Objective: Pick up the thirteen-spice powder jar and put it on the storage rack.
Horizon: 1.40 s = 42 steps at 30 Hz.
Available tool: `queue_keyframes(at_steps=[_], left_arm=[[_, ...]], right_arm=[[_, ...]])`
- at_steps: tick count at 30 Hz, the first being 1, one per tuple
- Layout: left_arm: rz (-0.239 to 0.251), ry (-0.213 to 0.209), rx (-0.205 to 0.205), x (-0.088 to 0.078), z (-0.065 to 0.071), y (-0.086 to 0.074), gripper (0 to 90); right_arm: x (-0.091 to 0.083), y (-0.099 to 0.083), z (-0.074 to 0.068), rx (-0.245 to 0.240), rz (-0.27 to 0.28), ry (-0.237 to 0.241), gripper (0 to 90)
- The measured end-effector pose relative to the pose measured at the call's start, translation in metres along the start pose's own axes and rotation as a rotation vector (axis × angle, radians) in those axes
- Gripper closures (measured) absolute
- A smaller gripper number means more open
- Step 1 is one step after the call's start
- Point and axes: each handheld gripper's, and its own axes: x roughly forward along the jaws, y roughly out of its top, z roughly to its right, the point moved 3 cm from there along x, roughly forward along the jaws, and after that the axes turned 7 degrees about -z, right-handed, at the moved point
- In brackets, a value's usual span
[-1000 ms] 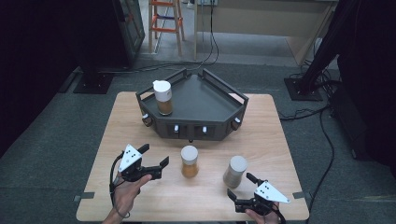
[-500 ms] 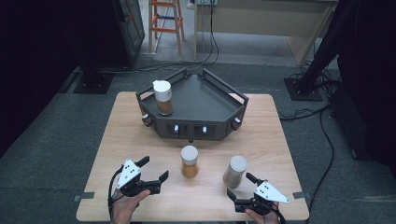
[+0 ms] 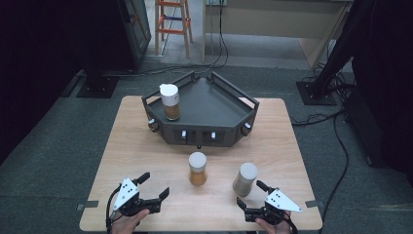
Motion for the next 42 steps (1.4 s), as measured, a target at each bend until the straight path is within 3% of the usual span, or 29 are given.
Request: queue_keyframes(at_steps=[12,21,27,42], left_arm=[[0.0,-0.013,-0.013,-0.003,0.004,-0.022,7.3],[0.017,-0.011,0.007,-0.004,0.005,-0.037,7.3],[0.003,-0.01,0.034,-0.003,0.007,-0.04,7.3],[0.002,-0.012,0.029,-0.003,0.008,-0.047,7.3]], right_arm=[[0.001,0.0,0.0,0.0,-0.001,0.002,1.2],[0.002,0.0,0.001,0.007,-0.005,0.004,1.2],[0.001,-0.001,0.002,0.015,-0.001,0.001,1.2],[0.001,-0.002,0.002,0.014,-0.001,0.004,1.2]])
